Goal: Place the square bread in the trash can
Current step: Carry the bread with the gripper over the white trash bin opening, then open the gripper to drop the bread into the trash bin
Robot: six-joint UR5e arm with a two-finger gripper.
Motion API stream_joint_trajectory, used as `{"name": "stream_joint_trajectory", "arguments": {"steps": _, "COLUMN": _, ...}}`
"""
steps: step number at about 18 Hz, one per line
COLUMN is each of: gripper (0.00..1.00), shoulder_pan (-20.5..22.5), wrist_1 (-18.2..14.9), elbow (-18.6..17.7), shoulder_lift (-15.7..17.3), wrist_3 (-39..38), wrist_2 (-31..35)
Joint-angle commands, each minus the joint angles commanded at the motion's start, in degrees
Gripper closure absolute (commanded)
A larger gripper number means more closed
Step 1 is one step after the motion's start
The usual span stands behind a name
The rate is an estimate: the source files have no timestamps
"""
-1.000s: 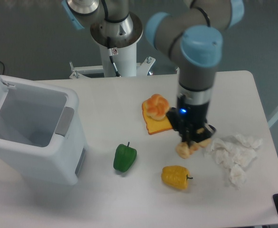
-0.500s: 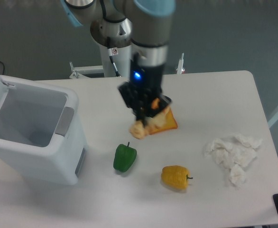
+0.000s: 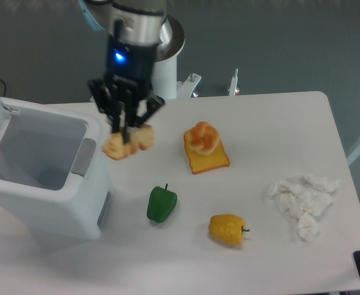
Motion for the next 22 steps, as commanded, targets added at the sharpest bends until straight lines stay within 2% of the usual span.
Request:
{"name": "stream_joint_trajectory", "arguments": {"steps": 2, "gripper": 0.64, "shoulder_pan": -1.76, "wrist_1": 0.18, "elbow": -0.09, "shoulder_lift": 0.53, "wrist_3": -0.52, "wrist_2": 0.0}}
{"name": "stream_joint_trajectory", "arguments": {"steps": 5, "gripper": 0.47, "shoulder_pan": -4.75, "wrist_1": 0.97, "elbow": -0.09, "shoulder_lift": 0.27, "wrist_3": -2.81, "wrist_2": 0.0}}
{"name": "stream_joint_trajectory", "arguments": {"steps": 6, "gripper": 0.44, "shoulder_pan": -5.63, "wrist_1": 1.05, "elbow": -0.17, "shoulder_lift": -0.08, "wrist_3": -2.99, "wrist_2": 0.0}}
{"name": "stream_joint_trajectory", "arguments": {"steps": 9, "gripper": 0.43, "shoulder_pan": -8.0, "wrist_1": 1.49, "elbow": -0.26, "shoulder_lift": -1.14, "wrist_3": -3.16, "wrist_2": 0.0}}
{"name": "stream_joint_trajectory", "arguments": {"steps": 11, "gripper": 0.4, "shoulder_pan": -9.15, "wrist_1": 3.5, "elbow": -0.09, "shoulder_lift": -2.28, "wrist_3": -4.12, "wrist_2": 0.0}}
{"name": "stream_joint_trajectory", "arguments": {"steps": 12, "gripper": 0.34, "shoulder_pan": -9.76, "wrist_1": 4.3, "elbow": -0.09, "shoulder_lift": -2.8, "wrist_3": -4.57, "wrist_2": 0.09}}
{"name": "stream_joint_trajectory", "arguments": {"steps": 13, "gripper": 0.08, "shoulder_pan": -10.2, "wrist_1": 4.57, "elbow": 0.0, "shoulder_lift": -3.07, "wrist_3": -4.57, "wrist_2": 0.09}}
{"name": "stream_joint_trajectory", "arguments": {"steps": 14, "gripper": 0.0, "shoulder_pan": -10.64, "wrist_1": 4.57, "elbow": 0.0, "shoulder_lift": -3.33, "wrist_3": -4.57, "wrist_2": 0.09}}
{"name": "stream_joint_trajectory", "arguments": {"steps": 22, "gripper": 0.0, "shoulder_pan": -12.14, "wrist_1": 4.48, "elbow": 0.0, "shoulder_lift": -4.22, "wrist_3": -4.83, "wrist_2": 0.0}}
